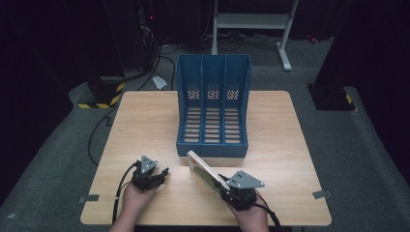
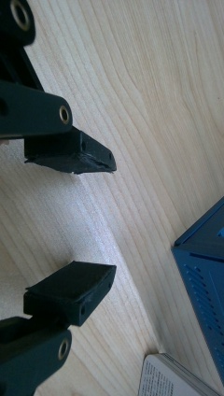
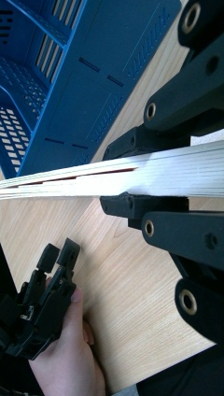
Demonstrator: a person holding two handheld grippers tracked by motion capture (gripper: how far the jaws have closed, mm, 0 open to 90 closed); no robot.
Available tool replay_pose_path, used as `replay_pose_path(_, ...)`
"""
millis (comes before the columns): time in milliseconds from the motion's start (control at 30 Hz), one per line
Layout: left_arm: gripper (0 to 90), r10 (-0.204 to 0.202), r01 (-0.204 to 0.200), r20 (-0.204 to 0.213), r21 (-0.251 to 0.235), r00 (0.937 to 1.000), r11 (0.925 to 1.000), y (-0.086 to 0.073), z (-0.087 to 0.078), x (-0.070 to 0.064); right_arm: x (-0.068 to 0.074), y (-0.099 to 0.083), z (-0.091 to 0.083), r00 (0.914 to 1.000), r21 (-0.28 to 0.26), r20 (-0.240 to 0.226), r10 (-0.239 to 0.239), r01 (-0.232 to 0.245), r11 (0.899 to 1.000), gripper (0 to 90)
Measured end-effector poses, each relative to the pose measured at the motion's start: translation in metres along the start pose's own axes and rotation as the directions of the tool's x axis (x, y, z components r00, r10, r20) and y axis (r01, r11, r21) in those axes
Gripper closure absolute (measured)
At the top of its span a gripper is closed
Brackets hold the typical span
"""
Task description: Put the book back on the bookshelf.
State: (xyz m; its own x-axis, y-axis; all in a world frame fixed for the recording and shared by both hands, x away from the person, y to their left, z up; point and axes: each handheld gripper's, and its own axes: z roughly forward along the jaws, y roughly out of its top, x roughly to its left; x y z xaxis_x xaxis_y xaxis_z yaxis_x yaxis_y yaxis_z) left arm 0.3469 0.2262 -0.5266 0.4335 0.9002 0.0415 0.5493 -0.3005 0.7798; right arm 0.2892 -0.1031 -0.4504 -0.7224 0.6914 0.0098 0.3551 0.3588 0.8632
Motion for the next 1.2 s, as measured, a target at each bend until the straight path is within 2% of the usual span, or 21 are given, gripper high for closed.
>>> replay_pose_path(267, 43.6, 0.000, 0.000, 0.004, 0.004, 1.0000, 1.0000, 0.000, 0.000, 0.001, -0.003, 0.003, -0.001, 0.9997, -0.014, -0.019, 0.017, -0.017, 1.000, 75.8)
replay_pose_path(733, 43.4, -0.005, 0.005, 0.013, 0.008, 0.9999, 1.0000, 0.000, 0.000, 0.001, -0.003, 0.019, -0.014, 0.9997, -0.043, -0.025, -0.005, 0.004, 0.999, 75.8)
replay_pose_path(867, 41.2, 0.004, -0.005, 0.036, 0.029, 0.9993, 0.9996, 0.001, 0.003, 0.000, -0.004, 0.024, -0.020, 0.9997, -0.059, -0.025, -0.005, 0.003, 0.998, 75.8)
replay_pose_path(967, 39.6, 0.000, -0.001, 0.036, 0.035, 0.9993, 0.9994, 0.001, 0.003, 0.002, -0.005, 0.031, -0.025, 0.9994, -0.074, -0.033, -0.001, -0.001, 0.997, 75.7)
replay_pose_path(1000, 38.6, -0.015, 0.014, 0.040, 0.035, 0.9991, 0.9993, 0.001, 0.003, 0.002, -0.006, 0.032, -0.026, 0.9994, -0.077, -0.035, 0.000, -0.003, 0.997, 75.8)
replay_pose_path(1200, 35.4, -0.009, 0.007, 0.045, 0.037, 0.9989, 0.9993, 0.001, 0.004, 0.001, -0.008, 0.043, -0.031, 0.9996, -0.102, -0.026, -0.003, 0.001, 0.995, 75.8)
